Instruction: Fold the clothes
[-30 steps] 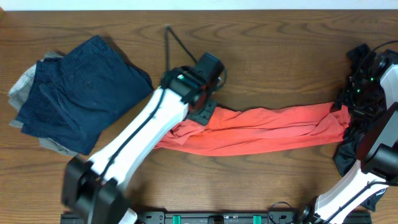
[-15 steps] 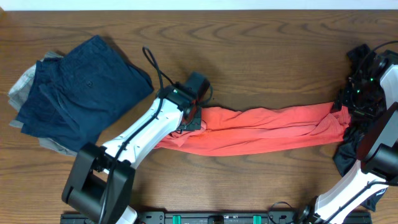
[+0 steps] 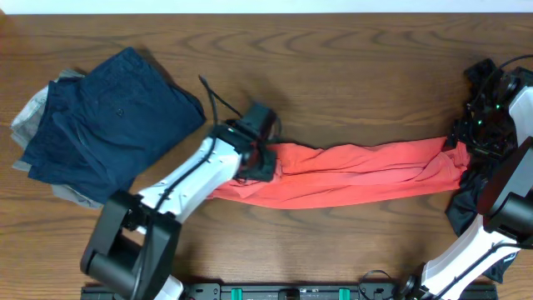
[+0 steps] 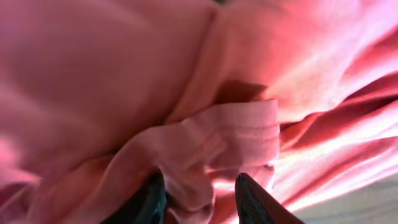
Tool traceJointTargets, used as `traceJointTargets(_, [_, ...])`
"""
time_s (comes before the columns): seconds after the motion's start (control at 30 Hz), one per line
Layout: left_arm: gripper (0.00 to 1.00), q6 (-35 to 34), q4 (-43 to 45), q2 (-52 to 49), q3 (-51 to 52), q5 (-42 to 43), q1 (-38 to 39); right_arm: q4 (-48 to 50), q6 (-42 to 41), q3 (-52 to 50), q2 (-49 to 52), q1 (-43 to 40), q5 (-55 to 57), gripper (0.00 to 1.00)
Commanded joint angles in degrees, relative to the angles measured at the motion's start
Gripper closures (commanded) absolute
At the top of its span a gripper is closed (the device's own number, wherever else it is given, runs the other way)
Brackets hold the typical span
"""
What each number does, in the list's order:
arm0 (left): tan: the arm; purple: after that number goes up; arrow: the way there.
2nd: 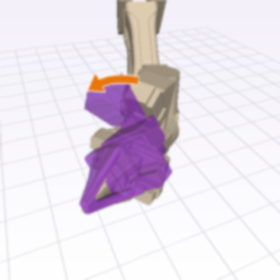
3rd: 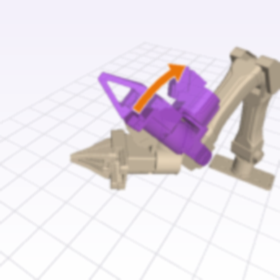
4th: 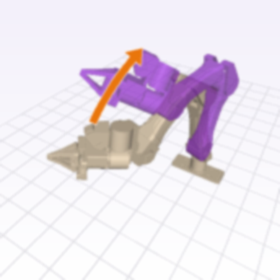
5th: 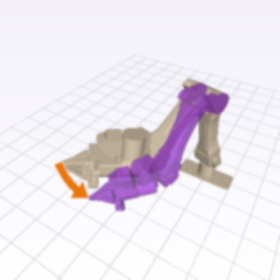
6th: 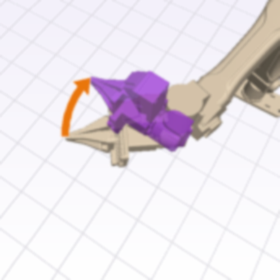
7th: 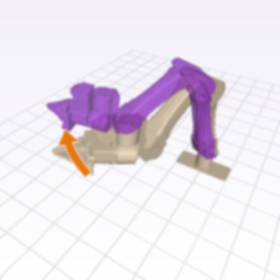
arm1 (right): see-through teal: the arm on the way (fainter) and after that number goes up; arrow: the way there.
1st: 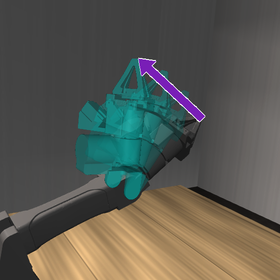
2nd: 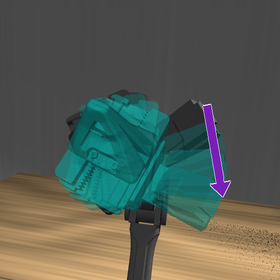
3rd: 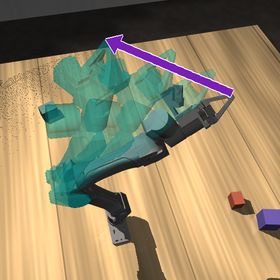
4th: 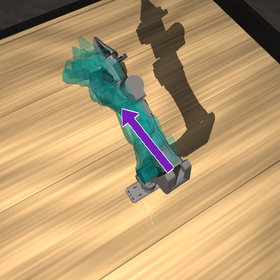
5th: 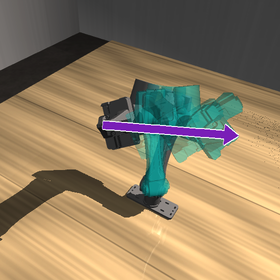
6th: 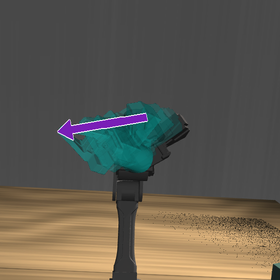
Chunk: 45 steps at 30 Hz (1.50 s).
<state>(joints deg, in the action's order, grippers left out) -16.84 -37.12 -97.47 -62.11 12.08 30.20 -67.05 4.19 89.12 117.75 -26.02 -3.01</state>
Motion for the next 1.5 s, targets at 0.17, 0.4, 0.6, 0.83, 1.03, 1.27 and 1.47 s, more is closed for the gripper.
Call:
traceJointTargets(0.17, [0.51, 1.77, -1.92, 15.19, -4.79, 0.35, -6.93, 1.64, 5.14, -0.37, 0.02, -1.9, 1.07, 0.27])
traceJointTargets(0.4, [0.5, 1.75, -5.73, 17.68, -4.76, 0.35, -7.41, 6.23, 7.96, -5.07, 0.02, -4.37, -0.94, 0.19])
traceJointTargets(0.6, [0.5, 1.75, -5.92, 16.74, -4.72, 0.35, -7.41, 12.48, 10.75, -11.93, 0.02, -4.55, -6.93, 0.18])
traceJointTargets(0.83, [0.5, 1.77, -5.9, 16.68, -4.72, 0.33, -7.41, 13.9, 12.81, -12.92, 0.0, -4.55, -11.41, 0.76])
traceJointTargets(1.03, [0.5, 1.79, -5.92, 16.68, -4.72, -2.49, -7.85, 10.45, 10.12, -7.52, -0.13, -4.55, -11.15, 0.99])
traceJointTargets(1.27, [0.5, 1.75, -6.88, 16.68, -4.72, -2.64, -11.06, -1.49, 6.05, 7.72, -0.42, -3.43, -10.91, 0.99])
traceJointTargets(1.47, [0.5, 1.73, -8.24, 16.68, -4.72, -2.64, -11.47, -9.57, 4.15, 10.73, -1.29, 0.94, -10.75, 0.99])
